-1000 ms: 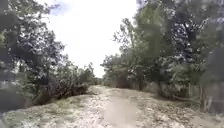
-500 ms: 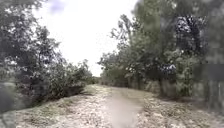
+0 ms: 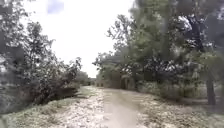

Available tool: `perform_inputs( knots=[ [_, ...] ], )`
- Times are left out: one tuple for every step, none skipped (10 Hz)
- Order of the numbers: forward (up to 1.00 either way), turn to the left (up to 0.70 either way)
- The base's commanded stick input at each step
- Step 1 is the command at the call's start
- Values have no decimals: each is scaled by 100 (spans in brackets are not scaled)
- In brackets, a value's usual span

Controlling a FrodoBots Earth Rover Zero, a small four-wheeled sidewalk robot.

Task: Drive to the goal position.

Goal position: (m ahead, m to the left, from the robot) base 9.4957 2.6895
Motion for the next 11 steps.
perform_inputs(
  knots=[
    [85, 0],
    [85, 0],
    [85, 0],
    [85, 0],
    [85, 16],
    [85, 32],
    [85, 13],
    [85, 0],
    [85, 0],
    [85, 0],
    [85, 29]
  ],
)
